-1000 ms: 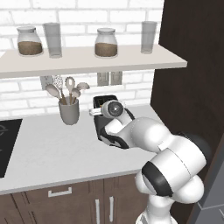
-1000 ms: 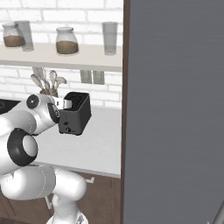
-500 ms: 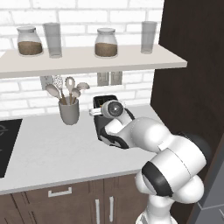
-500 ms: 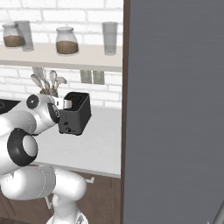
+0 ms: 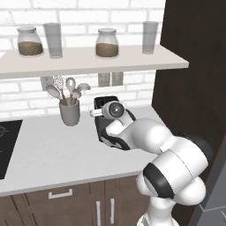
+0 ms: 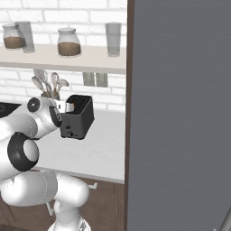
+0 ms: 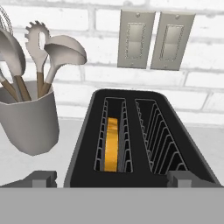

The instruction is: Start the toaster. Once the lever pops up, take the bread to the plate on the dining counter.

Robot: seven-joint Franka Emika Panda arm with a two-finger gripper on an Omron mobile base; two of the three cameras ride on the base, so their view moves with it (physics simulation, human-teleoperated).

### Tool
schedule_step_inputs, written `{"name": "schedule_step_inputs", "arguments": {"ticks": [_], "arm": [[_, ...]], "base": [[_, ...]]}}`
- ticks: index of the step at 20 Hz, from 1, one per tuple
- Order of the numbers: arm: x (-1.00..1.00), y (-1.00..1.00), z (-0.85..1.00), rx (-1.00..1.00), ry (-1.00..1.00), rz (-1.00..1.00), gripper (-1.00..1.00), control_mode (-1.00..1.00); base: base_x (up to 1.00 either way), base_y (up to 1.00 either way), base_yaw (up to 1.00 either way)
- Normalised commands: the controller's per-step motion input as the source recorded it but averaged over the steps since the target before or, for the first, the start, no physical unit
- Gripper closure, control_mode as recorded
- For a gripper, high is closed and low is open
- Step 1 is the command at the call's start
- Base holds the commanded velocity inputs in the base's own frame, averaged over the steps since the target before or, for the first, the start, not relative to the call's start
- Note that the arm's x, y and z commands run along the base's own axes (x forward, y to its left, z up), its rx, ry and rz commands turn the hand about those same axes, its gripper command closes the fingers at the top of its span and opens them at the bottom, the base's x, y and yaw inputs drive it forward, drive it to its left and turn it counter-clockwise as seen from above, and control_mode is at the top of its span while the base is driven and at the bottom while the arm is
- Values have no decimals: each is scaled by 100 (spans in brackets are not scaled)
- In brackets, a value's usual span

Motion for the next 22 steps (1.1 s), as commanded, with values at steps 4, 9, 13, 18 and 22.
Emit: {"name": "schedule_step_inputs", "arguments": {"ticks": [4,9,13,18,22], "arm": [[0,0,0,0,0,0,-100,-100],[0,0,0,0,0,0,-100,-100],[0,0,0,0,0,0,-100,-100],[0,0,0,0,0,0,-100,-100],[0,0,0,0,0,0,-100,-100]], "base": [[0,0,0],[0,0,0],[0,0,0],[0,0,0],[0,0,0]]}}
